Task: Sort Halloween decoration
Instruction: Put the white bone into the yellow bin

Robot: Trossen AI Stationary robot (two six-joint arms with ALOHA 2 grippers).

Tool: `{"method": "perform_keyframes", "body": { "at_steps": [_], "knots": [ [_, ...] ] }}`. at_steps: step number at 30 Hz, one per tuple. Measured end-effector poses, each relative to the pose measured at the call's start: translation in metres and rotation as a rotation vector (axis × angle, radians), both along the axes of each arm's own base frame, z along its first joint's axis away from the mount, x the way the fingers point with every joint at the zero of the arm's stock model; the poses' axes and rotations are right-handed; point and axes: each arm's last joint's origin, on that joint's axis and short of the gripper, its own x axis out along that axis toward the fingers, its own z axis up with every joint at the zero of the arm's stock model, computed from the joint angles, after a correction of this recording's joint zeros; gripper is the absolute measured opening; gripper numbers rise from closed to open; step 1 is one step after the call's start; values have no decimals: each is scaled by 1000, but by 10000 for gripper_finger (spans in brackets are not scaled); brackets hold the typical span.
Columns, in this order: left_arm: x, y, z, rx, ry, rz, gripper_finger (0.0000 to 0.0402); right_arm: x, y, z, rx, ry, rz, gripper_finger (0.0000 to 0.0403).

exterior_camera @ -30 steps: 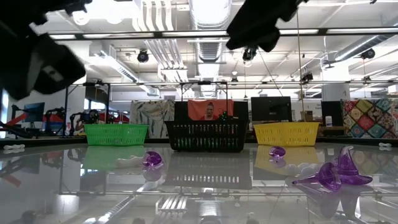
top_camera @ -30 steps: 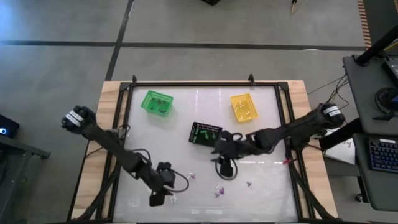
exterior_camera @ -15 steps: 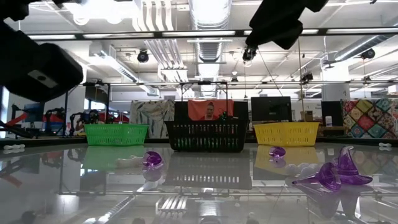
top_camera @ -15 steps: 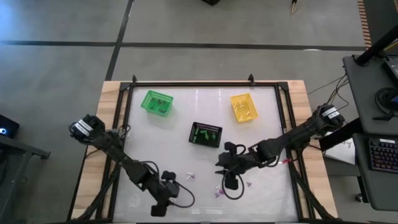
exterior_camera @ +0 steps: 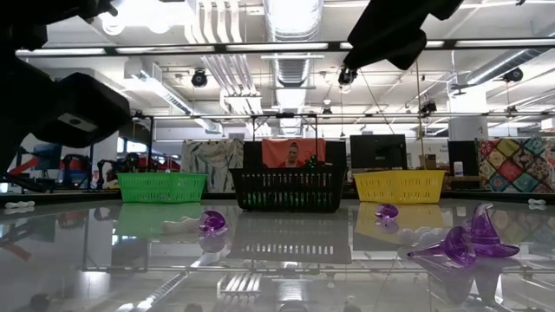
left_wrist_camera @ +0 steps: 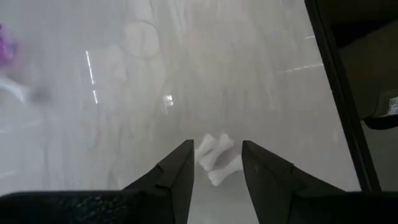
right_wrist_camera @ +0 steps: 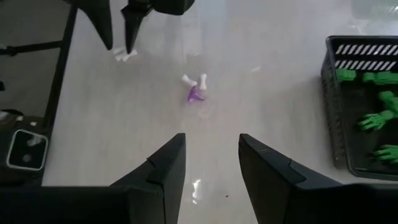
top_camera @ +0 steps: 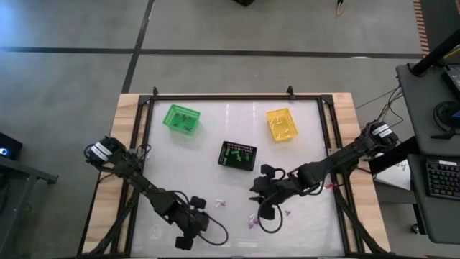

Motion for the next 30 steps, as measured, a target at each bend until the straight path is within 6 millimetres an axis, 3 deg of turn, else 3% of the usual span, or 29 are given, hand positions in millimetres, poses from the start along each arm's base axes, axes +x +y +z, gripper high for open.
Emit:
{"method": "perform_keyframes", "body": {
  "at_steps": [18,30],
  "knots": [
    [4,8,-1,65,-40,-68,107,0,-1,-1,-14,-6,-28,137],
    [4,8,-15,95,-6,-65,106,0,-1,-1,-12,-6,-30,137]
  ]
}}
